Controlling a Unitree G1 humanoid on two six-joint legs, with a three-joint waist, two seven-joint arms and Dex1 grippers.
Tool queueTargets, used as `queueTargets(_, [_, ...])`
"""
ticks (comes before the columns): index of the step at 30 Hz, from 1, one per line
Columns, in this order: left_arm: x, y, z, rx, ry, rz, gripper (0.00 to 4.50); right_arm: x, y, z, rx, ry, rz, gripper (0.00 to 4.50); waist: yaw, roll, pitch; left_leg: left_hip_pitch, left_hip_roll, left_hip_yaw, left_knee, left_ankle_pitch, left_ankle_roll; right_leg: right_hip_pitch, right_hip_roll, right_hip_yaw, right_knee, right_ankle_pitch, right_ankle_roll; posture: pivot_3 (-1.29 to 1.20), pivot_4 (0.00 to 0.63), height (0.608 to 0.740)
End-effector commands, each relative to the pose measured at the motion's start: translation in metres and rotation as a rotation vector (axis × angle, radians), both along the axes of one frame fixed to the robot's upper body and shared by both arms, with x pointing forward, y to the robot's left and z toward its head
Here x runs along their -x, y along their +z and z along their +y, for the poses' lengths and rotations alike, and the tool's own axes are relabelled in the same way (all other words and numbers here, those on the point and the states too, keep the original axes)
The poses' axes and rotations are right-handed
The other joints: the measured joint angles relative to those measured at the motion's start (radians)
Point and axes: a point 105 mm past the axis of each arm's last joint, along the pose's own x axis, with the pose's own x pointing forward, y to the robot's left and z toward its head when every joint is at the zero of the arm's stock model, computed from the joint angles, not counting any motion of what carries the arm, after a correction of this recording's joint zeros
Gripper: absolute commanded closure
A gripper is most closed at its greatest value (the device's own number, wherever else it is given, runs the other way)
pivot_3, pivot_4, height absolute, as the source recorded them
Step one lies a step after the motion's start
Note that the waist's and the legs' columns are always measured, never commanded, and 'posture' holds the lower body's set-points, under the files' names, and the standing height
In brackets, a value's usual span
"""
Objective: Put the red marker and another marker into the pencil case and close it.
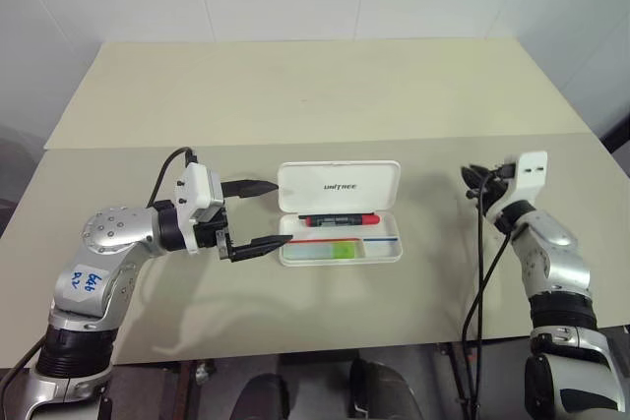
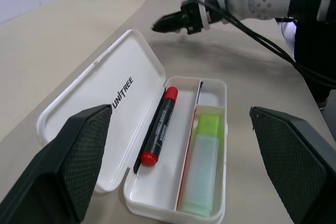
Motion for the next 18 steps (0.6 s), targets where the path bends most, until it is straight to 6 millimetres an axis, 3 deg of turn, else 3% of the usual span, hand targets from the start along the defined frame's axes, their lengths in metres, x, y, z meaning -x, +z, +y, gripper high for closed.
queueTargets(1, [0.004, 0.007, 0.000, 0.005, -0.021, -0.041, 0.00, 0.022, 0.027, 0.025, 0.088, 0.239, -0.073, 4.12, 0.005, 0.000, 0.000, 0.000, 0.000, -0.001, 0.000, 0.000, 0.000, 0.000, 0.000, 0.000, 0.000, 0.000, 0.000, 0.00, 0.150, 0.740])
queueTargets(9, [0.007, 0.003, 0.002, 0.000, -0.012, -0.040, 0.00, 0.082, 0.022, 0.062, 0.184, 0.720, 0.013, 4.12, 0.014, 0.000, 0.000, -0.001, -0.001, -0.001, -0.001, -0.002, 0.000, 0.000, 0.000, -0.001, -0.001, 0.000, 0.000, 0.00, 0.150, 0.740])
queueTargets(18, [0.009, 0.002, -0.002, 0.008, -0.015, -0.040, 0.00, 0.095, 0.002, 0.114, 0.250, 0.987, -0.006, 4.12, 0.011, -0.001, 0.000, 0.000, 0.000, 0.000, 0.000, -0.001, -0.001, 0.000, 0.000, 0.000, -0.001, 0.000, 0.000, 0.00, 0.150, 0.740])
